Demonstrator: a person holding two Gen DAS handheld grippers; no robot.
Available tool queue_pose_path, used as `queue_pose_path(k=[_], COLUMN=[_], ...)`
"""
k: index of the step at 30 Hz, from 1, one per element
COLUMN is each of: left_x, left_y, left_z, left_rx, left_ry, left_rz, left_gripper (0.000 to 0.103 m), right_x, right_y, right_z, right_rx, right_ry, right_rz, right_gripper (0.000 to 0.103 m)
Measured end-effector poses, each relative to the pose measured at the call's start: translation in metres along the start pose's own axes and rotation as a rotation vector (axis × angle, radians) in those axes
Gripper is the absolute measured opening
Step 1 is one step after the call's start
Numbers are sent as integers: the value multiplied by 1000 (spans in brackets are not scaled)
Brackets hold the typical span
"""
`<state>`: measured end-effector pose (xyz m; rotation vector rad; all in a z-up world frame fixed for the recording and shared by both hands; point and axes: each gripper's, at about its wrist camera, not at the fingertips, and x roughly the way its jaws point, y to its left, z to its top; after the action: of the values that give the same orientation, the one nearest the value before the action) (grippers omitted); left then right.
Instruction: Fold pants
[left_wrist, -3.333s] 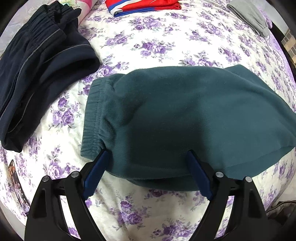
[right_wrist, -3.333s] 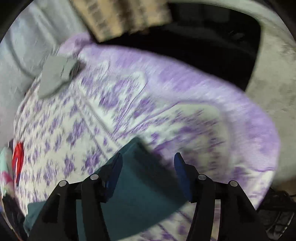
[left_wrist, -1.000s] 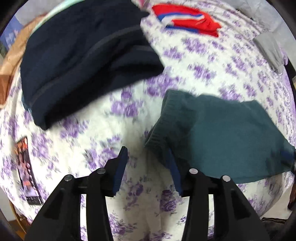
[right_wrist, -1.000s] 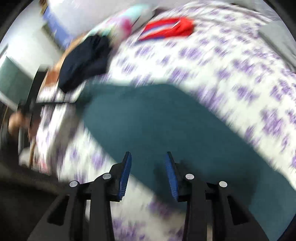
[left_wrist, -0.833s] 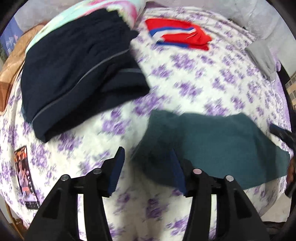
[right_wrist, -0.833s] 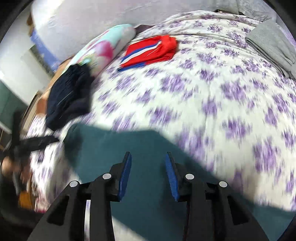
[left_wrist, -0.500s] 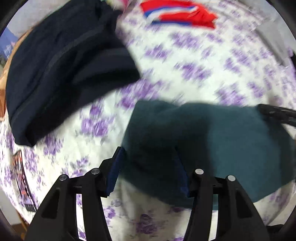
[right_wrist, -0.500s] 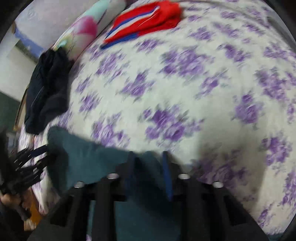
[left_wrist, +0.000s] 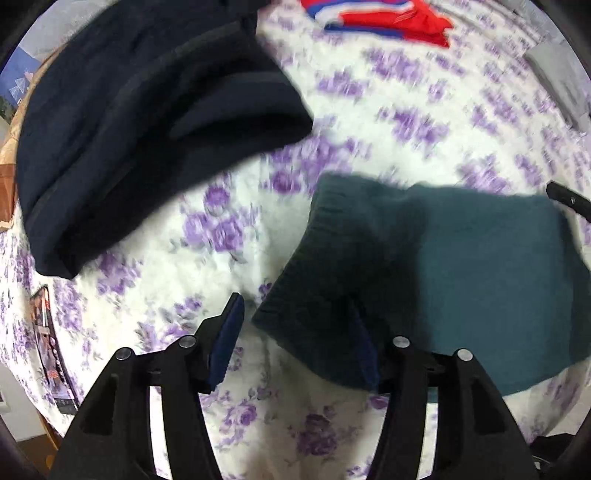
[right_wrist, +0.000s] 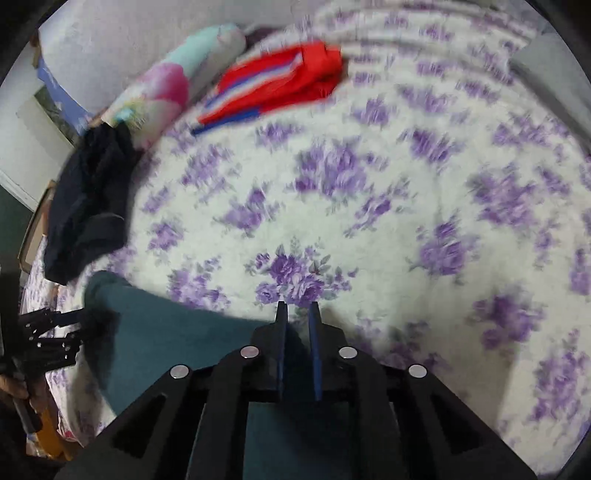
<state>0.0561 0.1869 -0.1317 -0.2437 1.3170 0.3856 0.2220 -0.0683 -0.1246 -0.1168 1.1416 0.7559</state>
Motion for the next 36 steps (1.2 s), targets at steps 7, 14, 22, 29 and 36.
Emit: queue_pose_path(k=[7, 14, 22, 29, 36], left_x=[6, 22, -5, 21, -13], left_y=[-4, 3, -15, -1, 4], left_z=[23, 18, -8, -27, -33], left_rx=[-30, -49, -13, -3, 10], left_ry=[-71, -11, -57, -22, -62], left_rz=[24, 68, -7, -4, 22], left_gripper=[71, 75, 74, 78, 77], right_x=[7, -36, -51, -90, -167], right_y=[-7, -60, -44, -120, -194], right_z=[-45, -69, -110, -163, -211], right_rx=[32, 259, 234, 449, 689], right_ry=[127, 47, 69, -21, -152], right_rz=[-35, -124, -70, -66, -279], right_gripper=[42, 39, 59, 55, 60])
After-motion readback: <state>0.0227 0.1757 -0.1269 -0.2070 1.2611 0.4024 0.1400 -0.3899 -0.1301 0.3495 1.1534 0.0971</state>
